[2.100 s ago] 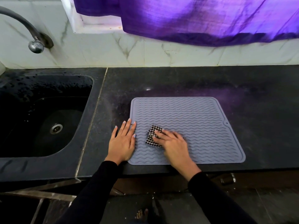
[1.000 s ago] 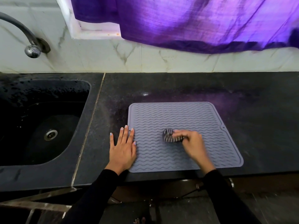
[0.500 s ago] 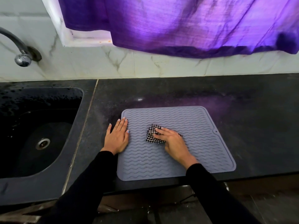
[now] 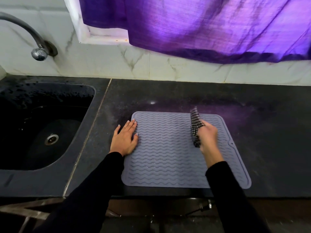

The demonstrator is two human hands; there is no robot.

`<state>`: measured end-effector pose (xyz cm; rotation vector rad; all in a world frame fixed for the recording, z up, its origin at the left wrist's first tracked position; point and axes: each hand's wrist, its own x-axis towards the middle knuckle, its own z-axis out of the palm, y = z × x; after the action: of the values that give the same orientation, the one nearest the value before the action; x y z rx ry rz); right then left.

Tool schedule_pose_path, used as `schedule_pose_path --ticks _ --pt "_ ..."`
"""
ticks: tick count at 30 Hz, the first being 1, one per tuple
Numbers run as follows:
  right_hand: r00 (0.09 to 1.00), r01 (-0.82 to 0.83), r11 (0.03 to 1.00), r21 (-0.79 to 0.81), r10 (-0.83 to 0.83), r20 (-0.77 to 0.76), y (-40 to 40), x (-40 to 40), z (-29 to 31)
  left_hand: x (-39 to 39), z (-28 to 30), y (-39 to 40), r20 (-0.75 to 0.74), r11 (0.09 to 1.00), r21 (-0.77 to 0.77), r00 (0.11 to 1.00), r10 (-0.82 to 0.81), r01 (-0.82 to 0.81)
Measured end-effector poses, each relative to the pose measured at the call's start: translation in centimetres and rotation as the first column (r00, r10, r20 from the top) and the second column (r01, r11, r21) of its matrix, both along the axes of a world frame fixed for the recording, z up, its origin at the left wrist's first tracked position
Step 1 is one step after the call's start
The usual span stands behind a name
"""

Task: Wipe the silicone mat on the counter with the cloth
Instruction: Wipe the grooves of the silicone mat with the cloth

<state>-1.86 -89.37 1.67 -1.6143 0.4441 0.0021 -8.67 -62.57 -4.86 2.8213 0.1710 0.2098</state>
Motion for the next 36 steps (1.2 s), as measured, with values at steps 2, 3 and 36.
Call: schedule_pose_path --ticks 2,3,36 --pt "0.983 -0.103 0.945 -0.31 0.143 0.111 2.2 -1.1 -0.4 0.1 0.0 0.0 0.005 1.0 -0.007 1.0 0.003 -0.003" --pt "0.951 -0.193 0.872 -0.45 0.279 0.134 3.2 -1.9 -0.7 0.1 0.0 0.0 0.004 1.0 -0.007 1.0 0.003 -0.003" --pt "0.785 -0.395 0.193 -0.898 0.579 -0.22 -3.8 -0.5 -2.1 0.2 -0.3 0.0 -0.015 1.0 0.014 1.0 0.02 -0.02"
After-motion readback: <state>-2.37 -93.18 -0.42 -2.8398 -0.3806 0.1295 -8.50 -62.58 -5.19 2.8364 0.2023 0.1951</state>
